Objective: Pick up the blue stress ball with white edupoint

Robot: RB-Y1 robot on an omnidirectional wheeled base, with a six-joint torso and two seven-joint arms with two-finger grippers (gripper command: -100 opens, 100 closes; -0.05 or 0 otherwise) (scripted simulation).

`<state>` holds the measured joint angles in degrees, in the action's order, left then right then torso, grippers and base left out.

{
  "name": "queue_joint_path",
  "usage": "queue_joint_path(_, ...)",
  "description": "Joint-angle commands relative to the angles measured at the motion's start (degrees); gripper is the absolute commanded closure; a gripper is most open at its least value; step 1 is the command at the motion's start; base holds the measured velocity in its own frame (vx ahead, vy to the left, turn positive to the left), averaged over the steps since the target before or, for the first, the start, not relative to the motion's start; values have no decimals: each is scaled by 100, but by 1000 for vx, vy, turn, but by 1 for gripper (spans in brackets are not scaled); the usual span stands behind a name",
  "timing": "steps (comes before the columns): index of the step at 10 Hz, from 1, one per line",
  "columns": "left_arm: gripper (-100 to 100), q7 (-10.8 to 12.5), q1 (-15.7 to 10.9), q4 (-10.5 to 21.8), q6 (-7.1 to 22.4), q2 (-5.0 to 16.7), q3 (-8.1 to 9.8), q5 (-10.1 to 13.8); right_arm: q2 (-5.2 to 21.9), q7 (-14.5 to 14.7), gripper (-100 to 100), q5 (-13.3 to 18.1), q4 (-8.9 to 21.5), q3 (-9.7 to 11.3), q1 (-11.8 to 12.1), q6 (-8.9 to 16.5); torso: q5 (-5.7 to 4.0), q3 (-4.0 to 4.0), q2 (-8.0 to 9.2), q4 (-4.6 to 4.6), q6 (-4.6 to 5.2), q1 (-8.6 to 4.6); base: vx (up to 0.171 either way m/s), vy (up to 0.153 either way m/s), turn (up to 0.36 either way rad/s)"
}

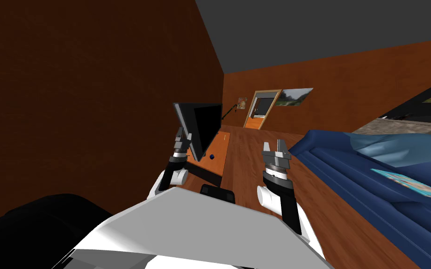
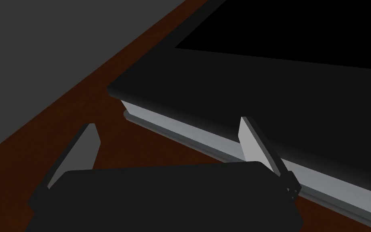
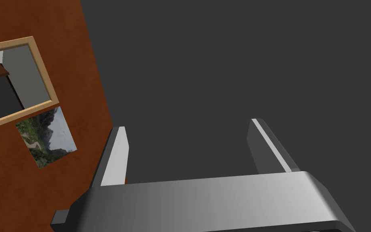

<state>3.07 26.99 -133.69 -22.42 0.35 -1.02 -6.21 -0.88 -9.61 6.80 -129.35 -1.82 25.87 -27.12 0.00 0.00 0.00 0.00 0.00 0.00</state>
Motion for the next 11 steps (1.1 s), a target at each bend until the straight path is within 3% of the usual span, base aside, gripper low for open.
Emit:
queue_joint_path(1,-100,26,-29,87,60,231,37,-49,0,0,0,0,0,0,0,0,0,0,0,0,0,0,-10,-77,-22)
queue_joint_path(4,-100,80,-92,314,223,558,126,-154,-2,0,0,0,0,2,-1,0,-14,5,9,2,1,-67,-21,-176,-6)
queue_joint_path(8,-100,156,-228,813,595,973,314,-321,-3,0,0,0,0,2,0,0,-22,-2,-3,-1,2,-97,11,-240,-4)
queue_joint_path(9,-100,156,-228,813,595,973,314,-321,-3,0,0,0,0,2,0,0,-22,-7,-13,-3,1,-98,27,-168,12)
queue_joint_path(11,-100,184,-314,1138,846,1161,435,-399,-2,0,0,0,0,2,0,0,-15,-5,-8,-2,1,-63,25,-179,-4)
